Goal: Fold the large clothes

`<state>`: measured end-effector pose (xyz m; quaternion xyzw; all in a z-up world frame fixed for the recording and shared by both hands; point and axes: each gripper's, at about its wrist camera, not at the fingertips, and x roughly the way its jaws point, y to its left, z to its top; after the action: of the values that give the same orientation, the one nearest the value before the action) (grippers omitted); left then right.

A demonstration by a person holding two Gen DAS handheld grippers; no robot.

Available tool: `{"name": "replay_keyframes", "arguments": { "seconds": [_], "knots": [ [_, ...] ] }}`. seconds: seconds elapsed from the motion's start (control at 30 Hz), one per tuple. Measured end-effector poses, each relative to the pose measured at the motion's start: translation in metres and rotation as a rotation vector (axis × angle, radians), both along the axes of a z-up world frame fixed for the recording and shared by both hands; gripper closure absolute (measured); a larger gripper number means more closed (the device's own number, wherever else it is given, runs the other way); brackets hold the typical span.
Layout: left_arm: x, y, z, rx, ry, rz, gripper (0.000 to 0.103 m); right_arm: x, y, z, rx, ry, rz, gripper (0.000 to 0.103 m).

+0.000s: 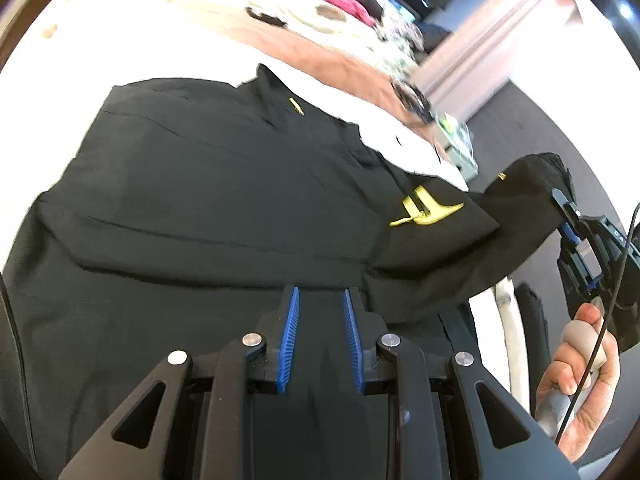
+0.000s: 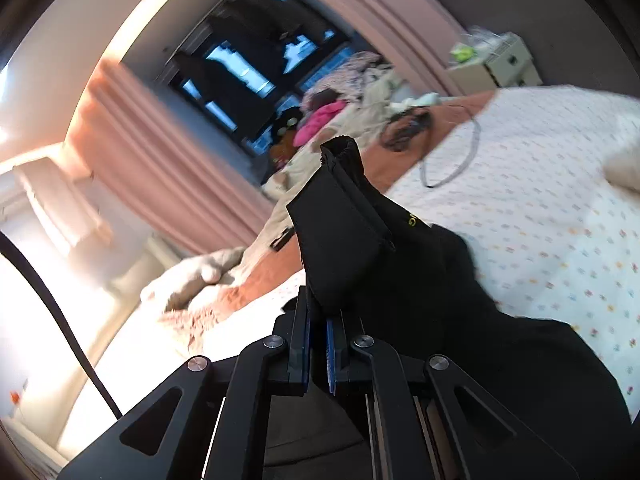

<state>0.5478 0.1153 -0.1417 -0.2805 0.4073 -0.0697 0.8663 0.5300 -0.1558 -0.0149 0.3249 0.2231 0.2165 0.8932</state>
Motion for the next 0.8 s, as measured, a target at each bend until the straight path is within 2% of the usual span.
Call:
{"name": "replay_keyframes", "arguments": {
  "seconds": [0.13, 0.23, 0.33, 0.4, 0.53, 0.6, 0.8],
  "knots": [
    [-0.013, 0.045, 0.003, -0.035, -0.004, 0.076, 0.078, 0.010, 0.040, 0.028, -0.083, -0.035, 0.044, 0.100],
    [-0.023, 0.073, 0.005, -0.038, -0.002, 0.117, 0.078, 0.034, 0.069, 0.034, -0.128, -0.045, 0.074, 0.100],
    [-0.022, 0.096, 0.000, -0.096, -0.013, 0.159, 0.078, 0.050, 0.105, 0.039, -0.189, -0.060, 0.109, 0.100],
    [-0.027, 0.112, -0.005, -0.096, 0.006, 0.204, 0.078, 0.057, 0.125, 0.037, -0.224, -0.066, 0.136, 0.100],
    [-0.036, 0.133, -0.010, -0.102, 0.025, 0.227, 0.078, 0.071, 0.163, 0.029, -0.260, -0.050, 0.200, 0.100],
    [-0.045, 0.150, -0.011, -0.076, 0.037, 0.259, 0.078, 0.077, 0.180, 0.022, -0.274, -0.042, 0.231, 0.100],
    [-0.079, 0.197, -0.020, -0.072, 0.055, 0.357, 0.078, 0.088, 0.211, 0.001, -0.282, 0.000, 0.288, 0.100]
  ]
}}
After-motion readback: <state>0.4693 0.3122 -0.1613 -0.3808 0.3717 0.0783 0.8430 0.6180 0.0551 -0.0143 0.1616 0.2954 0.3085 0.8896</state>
